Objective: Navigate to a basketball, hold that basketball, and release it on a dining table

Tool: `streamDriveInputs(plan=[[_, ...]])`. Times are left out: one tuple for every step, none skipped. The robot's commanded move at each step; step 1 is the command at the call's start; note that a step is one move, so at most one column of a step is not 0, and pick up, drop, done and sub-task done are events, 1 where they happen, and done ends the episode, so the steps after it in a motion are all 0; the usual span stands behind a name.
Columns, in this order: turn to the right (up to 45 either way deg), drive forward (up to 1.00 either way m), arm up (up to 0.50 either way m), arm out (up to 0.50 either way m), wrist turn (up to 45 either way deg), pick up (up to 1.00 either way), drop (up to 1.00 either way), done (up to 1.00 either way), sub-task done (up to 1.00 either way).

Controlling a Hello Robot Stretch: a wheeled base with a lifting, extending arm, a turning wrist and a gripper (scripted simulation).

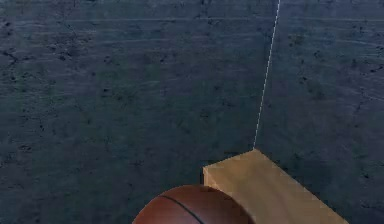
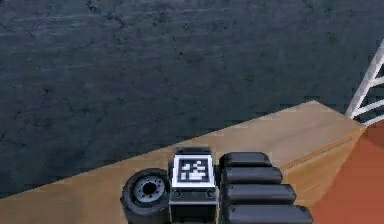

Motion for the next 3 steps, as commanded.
streamDriveInputs(plan=[[0.0,0.3,0.0,0.0,0.0,0.0,0.0,0.0,0.0],[-45.0,0.0,0.0,0.0,0.0,0.0,0.0,0.0,0.0],[-45.0,0.0,0.0,0.0,0.0,0.0,0.0,0.0,0.0]])
